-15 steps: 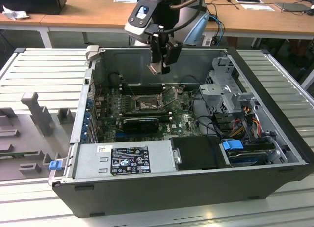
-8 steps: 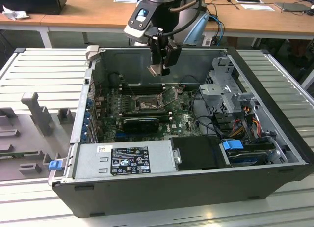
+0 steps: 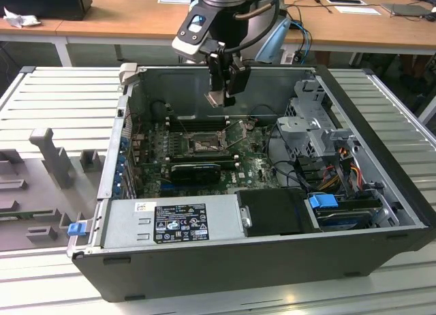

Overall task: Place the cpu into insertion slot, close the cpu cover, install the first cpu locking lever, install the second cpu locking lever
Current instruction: 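Place the cpu into insertion slot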

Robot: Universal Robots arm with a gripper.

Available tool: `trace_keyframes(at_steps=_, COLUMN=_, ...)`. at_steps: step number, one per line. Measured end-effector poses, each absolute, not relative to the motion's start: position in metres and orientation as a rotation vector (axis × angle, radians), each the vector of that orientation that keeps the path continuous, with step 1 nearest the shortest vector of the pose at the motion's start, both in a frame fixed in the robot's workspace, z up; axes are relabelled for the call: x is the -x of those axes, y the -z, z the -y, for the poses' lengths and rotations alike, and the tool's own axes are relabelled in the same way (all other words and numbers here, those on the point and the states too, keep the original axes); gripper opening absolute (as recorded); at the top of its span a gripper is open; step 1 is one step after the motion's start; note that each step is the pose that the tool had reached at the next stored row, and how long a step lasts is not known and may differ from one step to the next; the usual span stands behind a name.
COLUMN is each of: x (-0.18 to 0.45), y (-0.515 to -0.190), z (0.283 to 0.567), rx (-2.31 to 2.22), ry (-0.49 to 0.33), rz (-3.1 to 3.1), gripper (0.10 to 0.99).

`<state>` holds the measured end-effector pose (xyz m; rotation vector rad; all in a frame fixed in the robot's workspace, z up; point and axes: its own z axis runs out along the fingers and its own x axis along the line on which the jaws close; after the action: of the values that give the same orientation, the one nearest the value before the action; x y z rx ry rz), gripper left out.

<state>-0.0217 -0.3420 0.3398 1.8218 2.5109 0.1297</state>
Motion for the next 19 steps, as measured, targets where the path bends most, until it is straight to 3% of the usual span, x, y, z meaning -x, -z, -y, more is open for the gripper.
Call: trace_keyframes(at_steps=19, x=0.022, y=-0.300, z=0.342, rx=-2.236, ry=-0.116, rz=-2.130, gripper=0.525)
